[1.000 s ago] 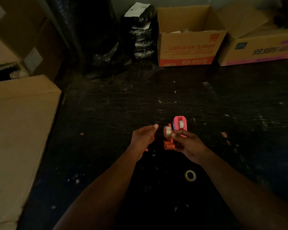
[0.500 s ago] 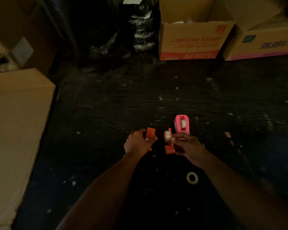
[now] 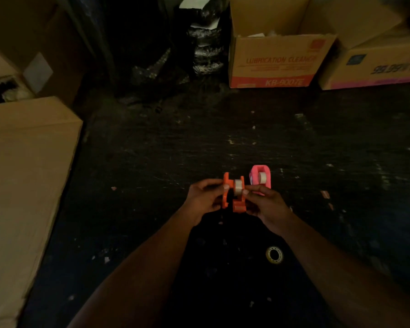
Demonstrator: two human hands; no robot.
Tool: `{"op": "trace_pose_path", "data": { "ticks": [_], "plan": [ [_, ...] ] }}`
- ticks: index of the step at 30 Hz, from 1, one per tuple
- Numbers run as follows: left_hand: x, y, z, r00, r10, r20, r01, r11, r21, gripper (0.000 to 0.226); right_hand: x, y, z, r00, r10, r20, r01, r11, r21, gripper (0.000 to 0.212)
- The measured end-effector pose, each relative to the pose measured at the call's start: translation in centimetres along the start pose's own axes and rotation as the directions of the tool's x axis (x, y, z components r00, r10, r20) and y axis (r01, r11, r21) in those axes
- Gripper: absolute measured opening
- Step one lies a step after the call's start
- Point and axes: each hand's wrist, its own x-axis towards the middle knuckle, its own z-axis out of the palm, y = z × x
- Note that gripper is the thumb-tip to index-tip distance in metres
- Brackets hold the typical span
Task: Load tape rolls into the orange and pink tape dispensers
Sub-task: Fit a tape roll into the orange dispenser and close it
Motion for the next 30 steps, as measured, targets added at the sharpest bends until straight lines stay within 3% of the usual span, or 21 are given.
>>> {"op": "trace_pose_path", "data": {
  "ticks": [6, 12, 30],
  "plan": [
    [-1.3, 0.1, -0.3, 0.998, -0.022, 0.06, 0.027, 0.996, -0.089, 0.032, -0.1, -0.3, 0.8, 0.998, -0.055, 0.018, 0.054, 0.997, 0.06, 0.018],
    [-1.6, 0.0, -0.4, 0.999, -0.011, 0.032, 0.015, 0.992, -0.129, 0.027, 0.2, -0.3, 0.7, 0.998, -0.025, 0.061, 0.022, 0.998, 0.054, 0.017],
    [-1.9, 0.2, -0.6, 0.999, 0.016, 0.033, -0.012, 0.992, -0.129, 0.03, 0.3, 0.2, 0.4, 0.996, 0.023, 0.085, -0.031, 0.996, 0.086, 0.018]
  ]
}}
